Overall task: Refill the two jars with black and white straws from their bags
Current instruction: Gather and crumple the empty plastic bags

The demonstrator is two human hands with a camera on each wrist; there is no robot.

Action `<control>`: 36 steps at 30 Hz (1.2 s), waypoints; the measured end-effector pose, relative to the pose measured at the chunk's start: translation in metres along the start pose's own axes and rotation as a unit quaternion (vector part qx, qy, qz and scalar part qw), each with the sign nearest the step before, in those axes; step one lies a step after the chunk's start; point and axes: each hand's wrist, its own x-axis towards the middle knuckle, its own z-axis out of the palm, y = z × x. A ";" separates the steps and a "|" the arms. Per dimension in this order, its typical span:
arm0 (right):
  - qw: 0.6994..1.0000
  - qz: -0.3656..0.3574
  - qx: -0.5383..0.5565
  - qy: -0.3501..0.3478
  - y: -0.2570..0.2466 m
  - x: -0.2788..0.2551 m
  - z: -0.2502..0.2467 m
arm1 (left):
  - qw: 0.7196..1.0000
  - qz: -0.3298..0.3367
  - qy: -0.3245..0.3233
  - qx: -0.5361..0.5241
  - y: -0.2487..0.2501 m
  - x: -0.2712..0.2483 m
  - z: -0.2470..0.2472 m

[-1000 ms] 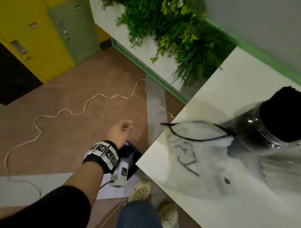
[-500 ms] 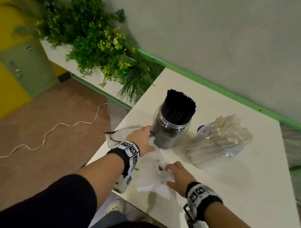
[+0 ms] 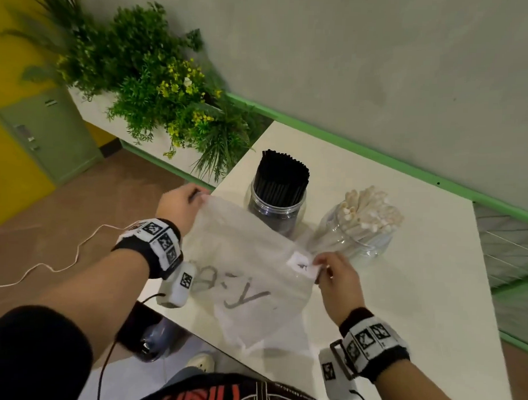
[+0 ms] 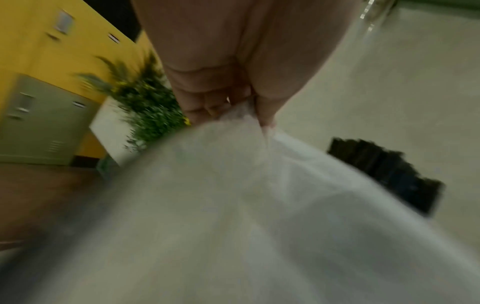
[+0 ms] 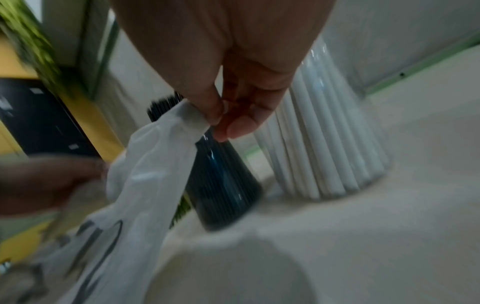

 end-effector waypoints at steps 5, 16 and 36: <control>0.986 -0.038 0.095 0.131 -0.037 0.020 -0.054 | 0.998 -0.056 0.036 -0.005 -0.010 0.001 -0.006; 0.959 0.121 0.066 -0.247 0.011 -0.045 -0.009 | 0.935 -0.275 0.012 -0.224 -0.056 -0.005 0.034; 0.983 0.008 -0.050 -0.177 -0.004 -0.039 0.046 | 0.940 -0.215 -0.266 0.011 -0.089 -0.089 0.050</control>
